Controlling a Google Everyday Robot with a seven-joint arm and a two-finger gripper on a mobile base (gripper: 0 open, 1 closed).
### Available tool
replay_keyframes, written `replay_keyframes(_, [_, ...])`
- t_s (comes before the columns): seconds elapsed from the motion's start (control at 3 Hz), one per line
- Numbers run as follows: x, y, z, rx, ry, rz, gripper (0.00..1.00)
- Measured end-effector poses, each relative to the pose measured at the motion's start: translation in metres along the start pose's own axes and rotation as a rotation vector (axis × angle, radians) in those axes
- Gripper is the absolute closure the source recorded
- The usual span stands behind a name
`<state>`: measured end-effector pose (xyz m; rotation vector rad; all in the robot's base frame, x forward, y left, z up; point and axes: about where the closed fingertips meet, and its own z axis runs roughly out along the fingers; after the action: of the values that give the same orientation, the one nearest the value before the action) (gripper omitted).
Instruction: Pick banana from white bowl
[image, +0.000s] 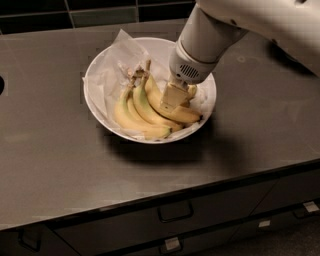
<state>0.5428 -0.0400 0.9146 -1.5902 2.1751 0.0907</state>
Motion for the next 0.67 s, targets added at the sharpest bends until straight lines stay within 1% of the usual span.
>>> replay_keyframes(0.33, [-0.0009, 0.0031, 0.0023, 0.001, 0.011, 0.004, 0.46])
replay_keyframes(0.67, [-0.0049, 0.0091, 0.0063, -0.018, 0.024, -0.002, 0.47])
